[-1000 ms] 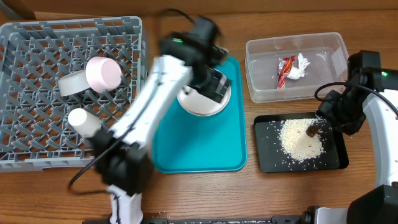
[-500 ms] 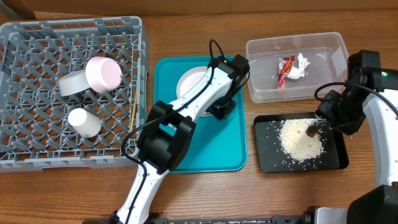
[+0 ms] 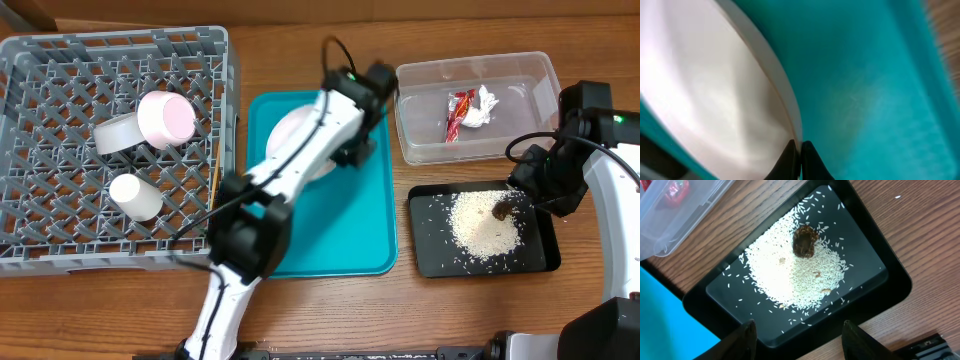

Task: Sort waste into correct bins and load items into the dishwasher
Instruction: 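Stand the white plate upright in the dish rack with the left gripper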

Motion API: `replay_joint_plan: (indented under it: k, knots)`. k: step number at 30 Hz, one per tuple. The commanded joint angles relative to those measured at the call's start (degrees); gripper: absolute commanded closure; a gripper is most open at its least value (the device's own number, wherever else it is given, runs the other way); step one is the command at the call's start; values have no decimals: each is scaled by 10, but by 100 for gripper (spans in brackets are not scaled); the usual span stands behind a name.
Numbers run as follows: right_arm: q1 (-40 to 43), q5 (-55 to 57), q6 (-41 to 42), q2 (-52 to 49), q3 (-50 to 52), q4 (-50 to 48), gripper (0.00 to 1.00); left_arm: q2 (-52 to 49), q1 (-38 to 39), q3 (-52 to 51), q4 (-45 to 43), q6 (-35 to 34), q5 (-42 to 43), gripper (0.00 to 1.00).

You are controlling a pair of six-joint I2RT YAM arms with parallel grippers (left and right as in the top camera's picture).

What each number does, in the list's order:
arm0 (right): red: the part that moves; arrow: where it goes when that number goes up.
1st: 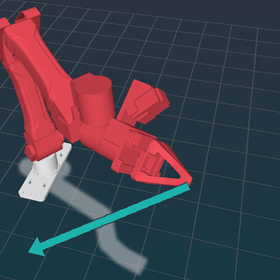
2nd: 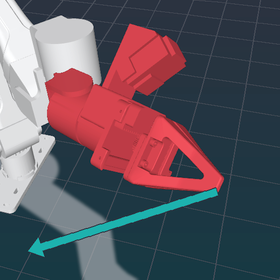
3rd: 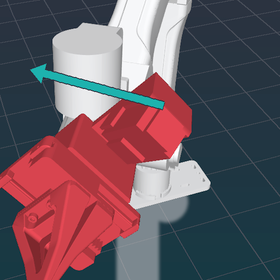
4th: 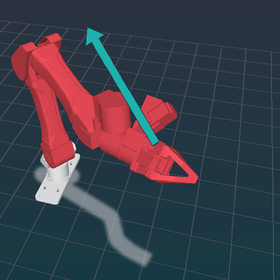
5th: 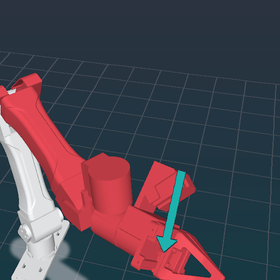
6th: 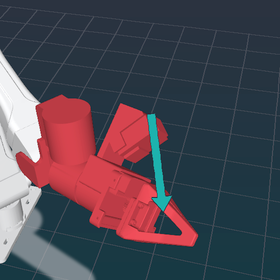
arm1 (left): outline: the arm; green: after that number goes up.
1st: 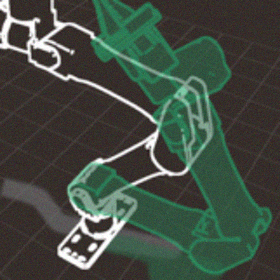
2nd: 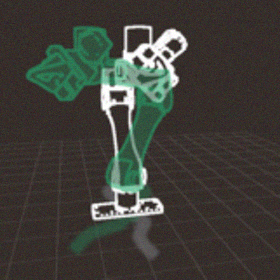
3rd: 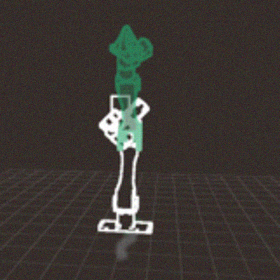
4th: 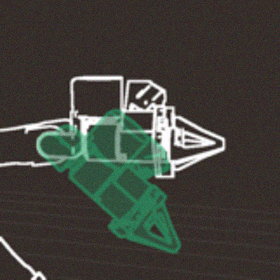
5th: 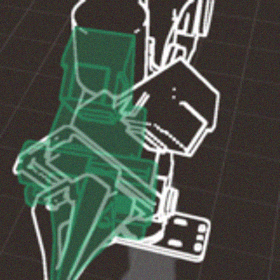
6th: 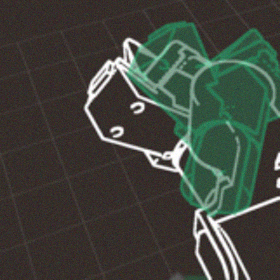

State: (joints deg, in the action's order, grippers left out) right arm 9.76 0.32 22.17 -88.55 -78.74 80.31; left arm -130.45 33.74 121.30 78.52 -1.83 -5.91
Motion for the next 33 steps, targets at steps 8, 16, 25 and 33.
replay_joint_plan:
  k: [8,16,25,33]
  knots:
    - [2,0,-1,16,-8,-2,44,226,-184,68,-12,15,162,96]
    - [2,0,-1,16,-8,-2,44,215,-359,42,-6,109,495,96]
    - [2,0,-1,16,-8,-2,43,145,-447,-8,17,183,612,96]
    - [2,0,-1,16,-8,-2,44,87,-481,-8,50,186,603,60]
